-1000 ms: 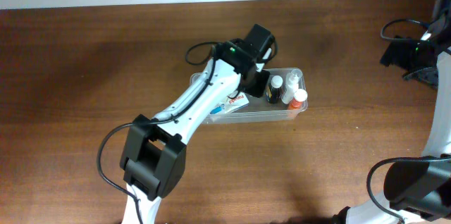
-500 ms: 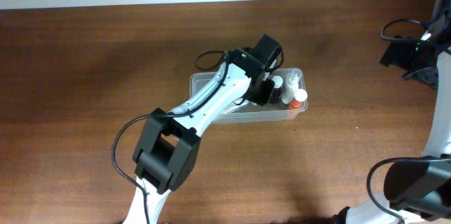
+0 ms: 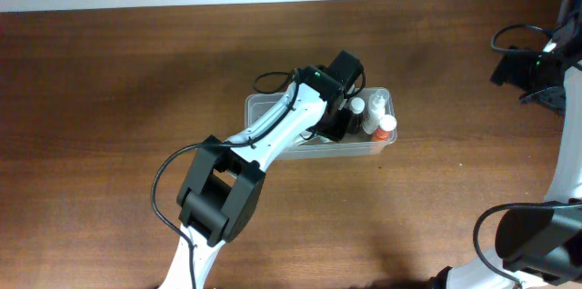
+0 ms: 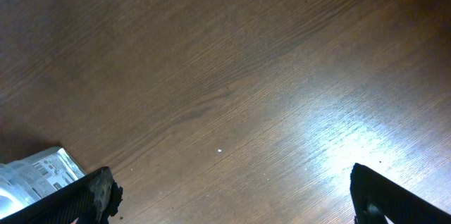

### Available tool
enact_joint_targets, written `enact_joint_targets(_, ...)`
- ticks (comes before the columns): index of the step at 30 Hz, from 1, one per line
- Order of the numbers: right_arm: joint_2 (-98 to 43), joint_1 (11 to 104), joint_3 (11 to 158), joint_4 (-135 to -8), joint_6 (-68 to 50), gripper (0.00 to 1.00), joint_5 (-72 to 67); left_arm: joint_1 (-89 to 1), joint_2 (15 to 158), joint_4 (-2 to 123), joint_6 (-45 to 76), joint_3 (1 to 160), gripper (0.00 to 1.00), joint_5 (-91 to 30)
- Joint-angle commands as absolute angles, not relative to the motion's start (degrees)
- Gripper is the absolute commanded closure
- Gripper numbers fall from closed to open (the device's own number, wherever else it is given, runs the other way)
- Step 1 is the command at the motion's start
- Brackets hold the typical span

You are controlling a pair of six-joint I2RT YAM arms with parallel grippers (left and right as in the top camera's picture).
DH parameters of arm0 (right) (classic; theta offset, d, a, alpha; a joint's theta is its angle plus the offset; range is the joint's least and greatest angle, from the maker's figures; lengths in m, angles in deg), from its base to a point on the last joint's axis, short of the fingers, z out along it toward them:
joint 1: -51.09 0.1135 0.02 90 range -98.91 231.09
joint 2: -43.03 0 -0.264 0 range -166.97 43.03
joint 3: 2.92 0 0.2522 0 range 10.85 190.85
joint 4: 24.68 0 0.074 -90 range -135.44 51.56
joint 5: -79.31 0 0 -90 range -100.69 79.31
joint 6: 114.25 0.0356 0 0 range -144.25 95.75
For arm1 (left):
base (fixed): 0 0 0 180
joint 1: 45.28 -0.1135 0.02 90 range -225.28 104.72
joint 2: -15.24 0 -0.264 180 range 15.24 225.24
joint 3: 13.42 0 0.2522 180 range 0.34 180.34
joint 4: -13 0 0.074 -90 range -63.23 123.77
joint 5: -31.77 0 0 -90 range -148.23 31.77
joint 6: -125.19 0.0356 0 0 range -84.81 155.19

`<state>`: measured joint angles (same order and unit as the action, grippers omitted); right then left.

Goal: Pack container
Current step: 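Lower the gold-lidded jar into the container beside the Panadol box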

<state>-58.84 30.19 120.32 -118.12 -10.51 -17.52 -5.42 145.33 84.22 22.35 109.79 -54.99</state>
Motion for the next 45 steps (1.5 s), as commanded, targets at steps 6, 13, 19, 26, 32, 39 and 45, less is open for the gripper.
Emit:
enact_joint_targets(6, -58.7, 30.1, 120.0, -118.1, -9.8, 0.02, -18.0, -5.6, 145.8, 84.3, 23.3, 110.8, 0.69, -54.5)
enact_joint_targets(13, -58.7, 30.1, 120.0, -118.1, -9.8, 0.02, -18.0, -5.6, 145.7, 84.3, 23.3, 110.8, 0.68, -54.5)
enact_joint_targets(19, -58.7, 30.1, 120.0, -118.1, -9.8, 0.02, -18.0, -5.6, 145.7, 84.3, 23.3, 110.8, 0.68, -54.5)
enact_joint_targets(26, -58.7, 30.1, 120.0, -118.1, -9.8, 0.01, -18.0, -5.6, 145.7, 84.3, 23.3, 110.9, 0.66, -54.1)
enact_joint_targets(32, -58.7, 30.1, 120.0, -118.1, -9.8, 0.02, -18.0, -5.6, 145.7, 84.5, 23.3, 111.5, 0.66, -52.8)
enact_joint_targets(39, -58.7, 30.1, 120.0, -118.1, -9.8, 0.02, -18.0, -5.6, 145.7, 84.4, 24.0, 111.5, 0.67, -52.9)
enact_joint_targets(45, -58.7, 30.1, 120.0, -118.1, -9.8, 0.02, -18.0, -5.6, 145.7, 84.3, 24.6, 111.5, 0.67, -52.9)
